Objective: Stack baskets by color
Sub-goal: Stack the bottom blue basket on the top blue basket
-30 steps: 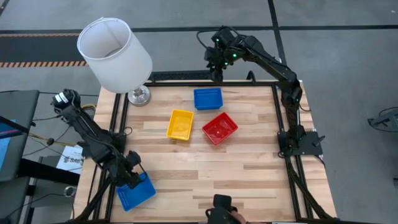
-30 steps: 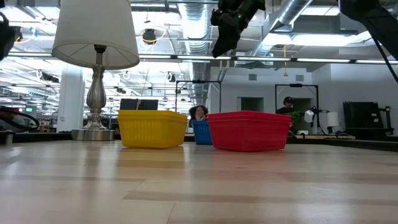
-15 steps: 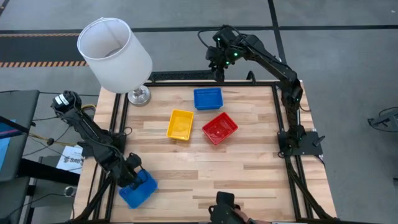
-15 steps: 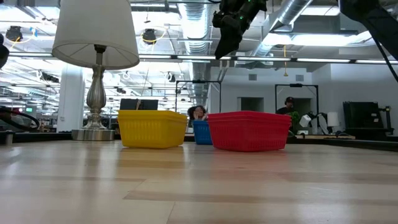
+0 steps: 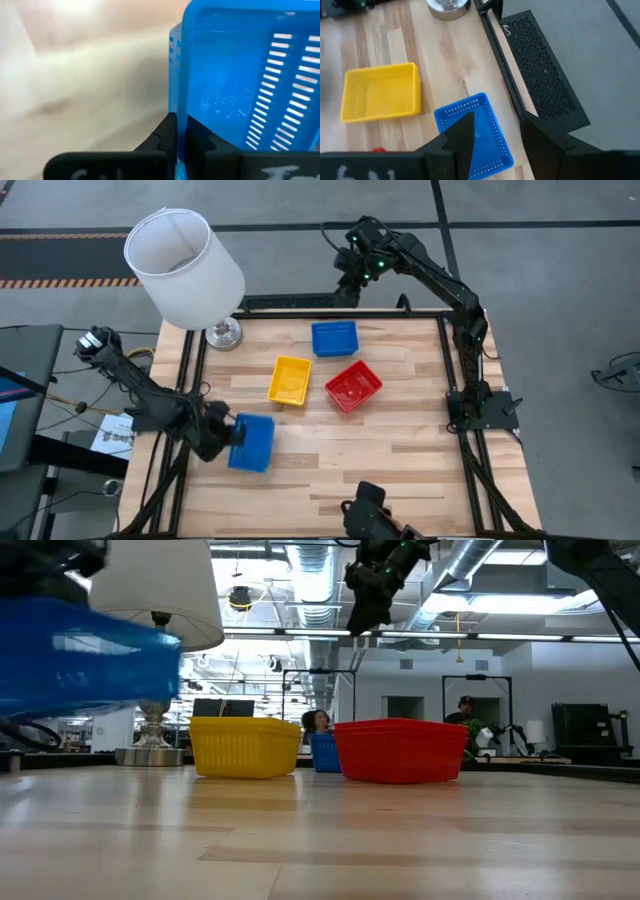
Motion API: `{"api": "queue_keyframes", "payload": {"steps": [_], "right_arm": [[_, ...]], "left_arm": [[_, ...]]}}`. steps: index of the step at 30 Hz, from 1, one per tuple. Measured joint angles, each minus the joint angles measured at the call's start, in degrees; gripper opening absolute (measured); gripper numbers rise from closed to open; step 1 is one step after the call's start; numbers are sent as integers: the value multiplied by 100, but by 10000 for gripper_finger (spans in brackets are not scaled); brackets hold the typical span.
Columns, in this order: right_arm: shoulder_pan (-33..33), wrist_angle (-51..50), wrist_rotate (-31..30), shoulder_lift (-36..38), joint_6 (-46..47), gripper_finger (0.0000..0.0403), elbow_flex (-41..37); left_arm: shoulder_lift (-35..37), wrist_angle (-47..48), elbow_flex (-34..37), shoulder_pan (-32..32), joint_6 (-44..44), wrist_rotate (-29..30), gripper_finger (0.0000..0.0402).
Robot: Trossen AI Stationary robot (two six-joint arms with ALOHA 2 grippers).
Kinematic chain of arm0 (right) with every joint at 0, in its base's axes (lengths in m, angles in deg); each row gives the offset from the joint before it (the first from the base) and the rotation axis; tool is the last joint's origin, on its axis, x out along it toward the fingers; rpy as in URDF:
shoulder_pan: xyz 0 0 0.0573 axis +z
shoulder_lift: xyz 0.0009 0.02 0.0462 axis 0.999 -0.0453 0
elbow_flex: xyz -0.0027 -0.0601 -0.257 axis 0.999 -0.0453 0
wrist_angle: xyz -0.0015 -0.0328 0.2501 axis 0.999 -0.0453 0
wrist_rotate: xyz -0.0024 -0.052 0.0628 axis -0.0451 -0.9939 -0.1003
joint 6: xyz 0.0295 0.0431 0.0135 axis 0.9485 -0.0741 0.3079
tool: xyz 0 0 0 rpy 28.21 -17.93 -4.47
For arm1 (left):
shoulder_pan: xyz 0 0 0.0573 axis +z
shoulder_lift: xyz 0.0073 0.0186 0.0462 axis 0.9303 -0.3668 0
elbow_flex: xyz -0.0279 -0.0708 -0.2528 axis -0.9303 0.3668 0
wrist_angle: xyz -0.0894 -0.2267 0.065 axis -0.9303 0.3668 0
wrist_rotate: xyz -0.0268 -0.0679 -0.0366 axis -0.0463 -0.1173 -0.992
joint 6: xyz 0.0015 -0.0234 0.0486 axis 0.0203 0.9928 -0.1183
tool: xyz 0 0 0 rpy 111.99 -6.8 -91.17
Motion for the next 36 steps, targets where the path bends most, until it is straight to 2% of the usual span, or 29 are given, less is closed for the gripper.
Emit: {"api": "queue_keyframes", "payload": {"steps": [5, 8, 12, 24, 32, 36], "right_arm": [[-6, 147, 0, 0, 428, 178, -1], [-8, 175, 0, 0, 512, 176, -1], [11, 241, 0, 0, 583, 177, -1], [330, 915, 4, -2, 933, 174, -1], [739, 2198, 0, -2, 1172, 174, 0], [993, 2464, -160, -2, 1149, 172, -1]], "left_arm": [[383, 432, -256, 616, 115, 1152, 0], [545, 586, -460, 1125, -274, 1545, 0], [592, 865, -839, 1927, -979, 1672, 0], [503, 806, -1860, 4069, -3195, 2136, 0], [-51, 87, -2086, 4965, -4558, 2225, 0], [-398, -608, -2233, 5265, -5165, 2623, 0]]}}
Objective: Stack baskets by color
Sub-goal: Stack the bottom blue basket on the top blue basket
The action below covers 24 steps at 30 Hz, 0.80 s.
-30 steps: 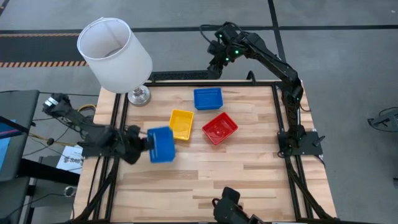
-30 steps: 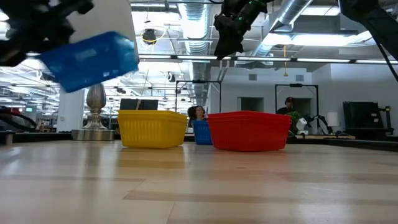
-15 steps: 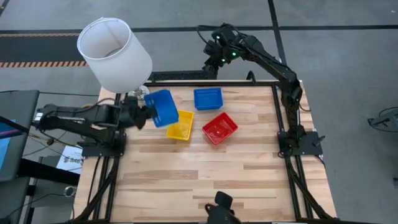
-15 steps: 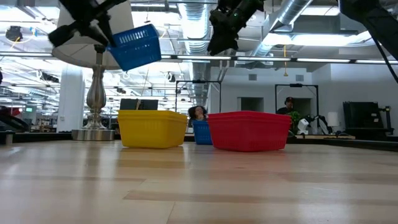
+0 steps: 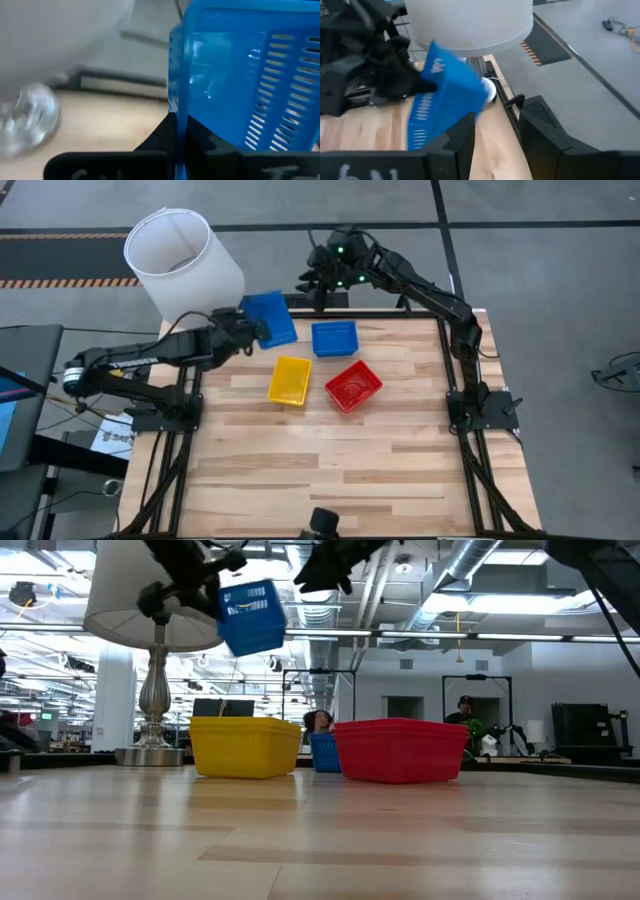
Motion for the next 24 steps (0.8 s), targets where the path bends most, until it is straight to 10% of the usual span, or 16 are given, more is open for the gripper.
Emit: {"api": "queue_keyframes", "payload": {"steps": [24], "right_arm": [[493, -486, -1588, 404, 27, 170, 8]], "left_arm": [[-824, -1578, -466, 579, -1486, 252, 0]]}}
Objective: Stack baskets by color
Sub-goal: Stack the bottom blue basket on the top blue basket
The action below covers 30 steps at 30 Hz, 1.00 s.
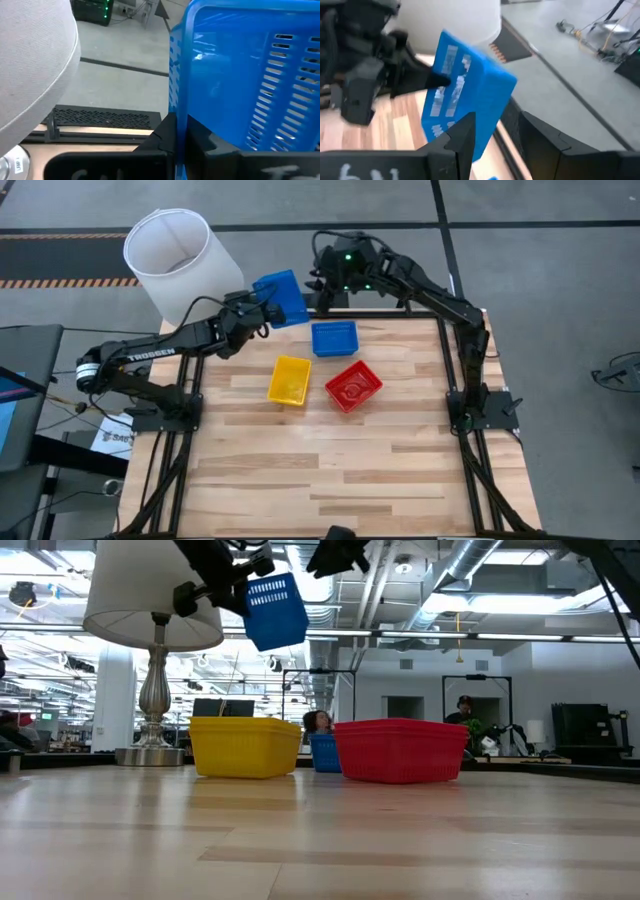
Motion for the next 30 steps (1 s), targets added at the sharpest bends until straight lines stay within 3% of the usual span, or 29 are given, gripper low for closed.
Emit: {"api": "queue_keyframes", "payload": {"steps": [23, 26, 30], "right_arm": [[199, -56, -199, -342, -4, 166, -14], [227, 0, -376, -331, -3, 140, -12], [194, -74, -397, -324, -42, 72, -6]], "left_arm": [[7, -648, 0, -55, -367, 12, 0], [9, -628, 1, -74, -363, 2, 0], [9, -617, 0, -74, -422, -33, 0]]}}
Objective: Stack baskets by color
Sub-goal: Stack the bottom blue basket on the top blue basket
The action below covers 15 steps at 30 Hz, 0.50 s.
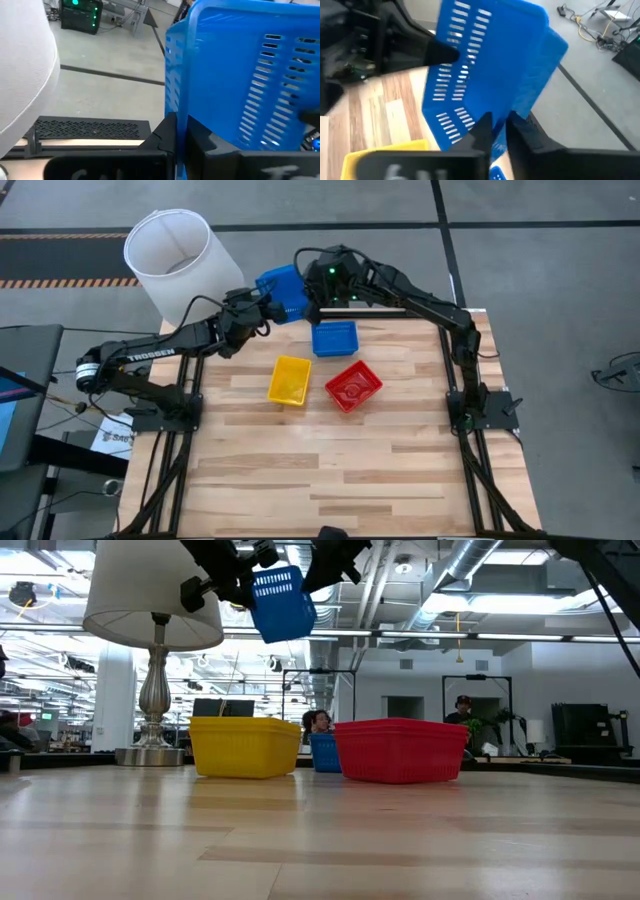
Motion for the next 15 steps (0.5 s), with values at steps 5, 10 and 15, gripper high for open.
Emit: {"api": "queue_keyframes", "payload": {"steps": [5, 10, 15], "right_arm": [[-29, -81, 44, -1, -53, 13, 0], [-25, -112, 45, 1, -87, 6, 0], [-31, -124, 64, 1, -129, 3, 0]], "left_arm": [[0, 1, 1, 0, -122, -149, 0], [0, 17, 2, 2, -230, -268, 0], [0, -16, 2, 0, -478, -310, 23]]}}
